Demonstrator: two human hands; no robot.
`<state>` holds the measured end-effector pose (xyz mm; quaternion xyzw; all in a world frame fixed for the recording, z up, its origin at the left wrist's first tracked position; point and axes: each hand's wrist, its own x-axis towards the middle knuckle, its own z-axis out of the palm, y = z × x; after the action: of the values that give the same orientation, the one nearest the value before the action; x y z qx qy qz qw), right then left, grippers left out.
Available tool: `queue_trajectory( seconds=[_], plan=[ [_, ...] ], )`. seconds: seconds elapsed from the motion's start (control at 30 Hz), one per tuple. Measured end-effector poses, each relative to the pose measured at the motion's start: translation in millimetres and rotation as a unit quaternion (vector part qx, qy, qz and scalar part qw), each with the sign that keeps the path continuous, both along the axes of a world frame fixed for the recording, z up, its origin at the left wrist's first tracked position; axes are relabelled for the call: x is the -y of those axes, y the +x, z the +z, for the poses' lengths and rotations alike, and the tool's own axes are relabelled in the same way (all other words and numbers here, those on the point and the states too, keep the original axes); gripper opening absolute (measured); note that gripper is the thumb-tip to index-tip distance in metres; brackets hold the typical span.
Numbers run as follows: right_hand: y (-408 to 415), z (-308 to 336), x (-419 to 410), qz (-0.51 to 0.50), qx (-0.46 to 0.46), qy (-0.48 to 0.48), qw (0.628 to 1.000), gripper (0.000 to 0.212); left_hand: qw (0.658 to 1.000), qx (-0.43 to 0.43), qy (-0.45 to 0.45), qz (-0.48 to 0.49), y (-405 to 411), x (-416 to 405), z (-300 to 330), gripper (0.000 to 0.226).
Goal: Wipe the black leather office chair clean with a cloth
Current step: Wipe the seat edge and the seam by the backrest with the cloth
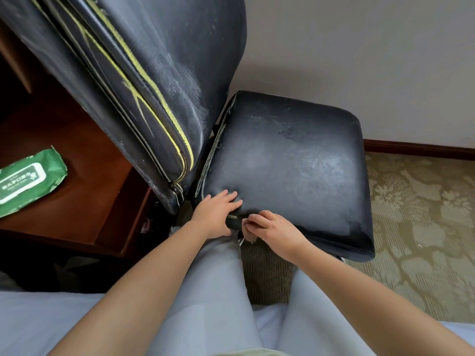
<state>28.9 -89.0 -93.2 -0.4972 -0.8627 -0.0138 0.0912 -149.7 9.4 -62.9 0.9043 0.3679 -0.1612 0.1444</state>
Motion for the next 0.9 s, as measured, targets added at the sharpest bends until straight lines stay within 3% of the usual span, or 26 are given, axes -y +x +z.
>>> queue_trajectory(
  seconds=[0.7,0.9],
  plan=[
    [-15,2,-6,-0.079,0.0,-0.042,0.996,0.048,1.0,-0.016,-0.019,-0.01,-2,-5,-1,0.09],
    [-23,3,-12,-0.077,0.024,-0.017,0.997,0.043,0.999,0.04,0.033,0.014,-10,6,-8,0.076]
  ],
)
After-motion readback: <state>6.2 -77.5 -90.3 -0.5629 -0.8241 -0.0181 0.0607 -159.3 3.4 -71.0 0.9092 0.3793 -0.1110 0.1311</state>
